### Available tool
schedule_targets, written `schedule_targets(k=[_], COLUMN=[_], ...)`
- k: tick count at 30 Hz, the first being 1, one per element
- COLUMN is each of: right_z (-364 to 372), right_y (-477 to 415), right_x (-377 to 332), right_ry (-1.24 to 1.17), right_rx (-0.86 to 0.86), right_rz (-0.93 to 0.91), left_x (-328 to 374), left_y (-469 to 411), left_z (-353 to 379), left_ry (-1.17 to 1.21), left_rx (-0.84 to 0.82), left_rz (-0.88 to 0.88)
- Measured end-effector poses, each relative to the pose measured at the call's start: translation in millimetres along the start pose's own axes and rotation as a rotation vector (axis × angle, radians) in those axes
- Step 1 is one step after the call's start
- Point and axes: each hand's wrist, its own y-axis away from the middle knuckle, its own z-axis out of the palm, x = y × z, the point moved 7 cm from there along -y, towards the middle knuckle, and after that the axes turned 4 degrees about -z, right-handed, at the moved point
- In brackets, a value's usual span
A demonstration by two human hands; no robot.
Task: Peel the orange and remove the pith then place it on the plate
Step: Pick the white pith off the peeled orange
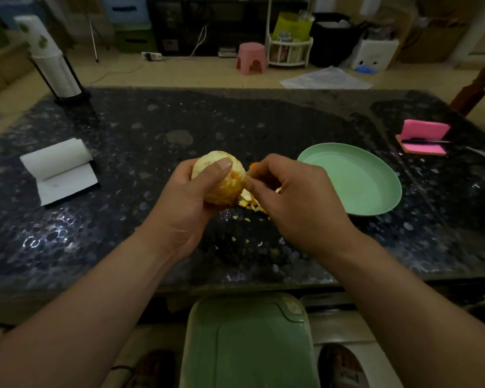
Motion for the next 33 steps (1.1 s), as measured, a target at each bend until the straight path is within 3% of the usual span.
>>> schedule_targets(k=[8,17,33], right_z=[2.2,-1.0,-6.8], right_y=[-0.3,-3.6,-4.7], right_x=[-2.7,18.8,17.2], right_ry=[0.102,-0.215,-0.441], right_rx=[-0.004,0.018,0.033], right_rz=[-0.061,0.177,0.26], left_x=[2.1,0.8,4.6], left_y=[8.5,11.6,18.6], left_z=[1.5,10.9,13.6], left_ry=[-0.168,0.145,0.339], left_rx=[0.089,-0.095,-0.185], left_rz=[0.058,-0.084,-0.167])
